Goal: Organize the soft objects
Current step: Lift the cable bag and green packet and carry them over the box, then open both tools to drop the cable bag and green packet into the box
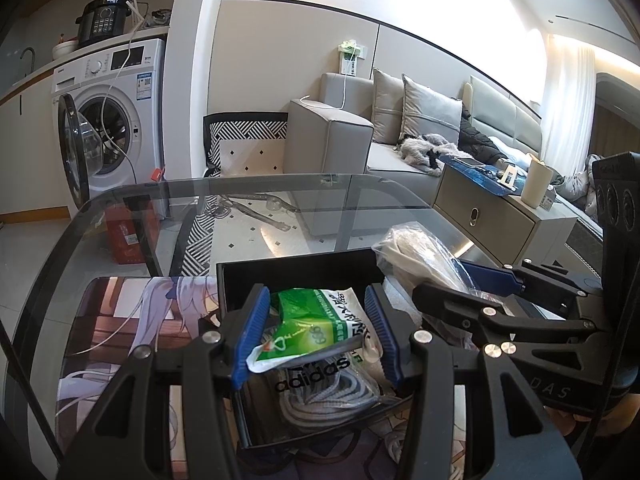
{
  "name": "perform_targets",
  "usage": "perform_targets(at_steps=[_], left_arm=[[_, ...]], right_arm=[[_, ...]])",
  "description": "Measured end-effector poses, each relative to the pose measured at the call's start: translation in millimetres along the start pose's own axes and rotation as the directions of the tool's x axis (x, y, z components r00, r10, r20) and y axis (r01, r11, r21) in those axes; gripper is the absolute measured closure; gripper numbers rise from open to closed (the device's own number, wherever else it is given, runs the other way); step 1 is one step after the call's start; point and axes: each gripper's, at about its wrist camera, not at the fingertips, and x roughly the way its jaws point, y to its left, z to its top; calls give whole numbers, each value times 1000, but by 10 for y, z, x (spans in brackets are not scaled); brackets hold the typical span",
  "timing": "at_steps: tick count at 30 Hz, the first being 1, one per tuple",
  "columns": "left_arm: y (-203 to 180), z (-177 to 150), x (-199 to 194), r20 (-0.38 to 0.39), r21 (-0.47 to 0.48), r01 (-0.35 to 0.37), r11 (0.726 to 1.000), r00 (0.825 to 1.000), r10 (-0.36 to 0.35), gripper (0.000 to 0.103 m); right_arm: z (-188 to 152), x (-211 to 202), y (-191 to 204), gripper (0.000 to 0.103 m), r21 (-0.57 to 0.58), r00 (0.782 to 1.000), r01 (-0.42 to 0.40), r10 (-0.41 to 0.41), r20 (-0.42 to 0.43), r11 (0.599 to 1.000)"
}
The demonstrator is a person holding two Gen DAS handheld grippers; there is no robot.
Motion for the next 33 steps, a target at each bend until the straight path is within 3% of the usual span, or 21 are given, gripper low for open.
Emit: perform_targets(at_steps=[20,25,29,33], left_arm=[[60,-25,57,-22,-11,-4,1000,1000,4,54],[66,-17,56,-27,-15,-15,1000,1000,14,53],[55,-27,33,-36,-7,-17,1000,999,17,47],[51,-32,-42,-43,1,-9,1000,999,9,37]], right_arm=[[22,112,-31,60,1,999,-44,44,-10,999],[18,8,-72,34,3,998,-59,59,20,998],[15,-116,-90,31,4,999,-44,44,32,999],[-28,-285,-110,17,-2,999,-31,31,38,1000]])
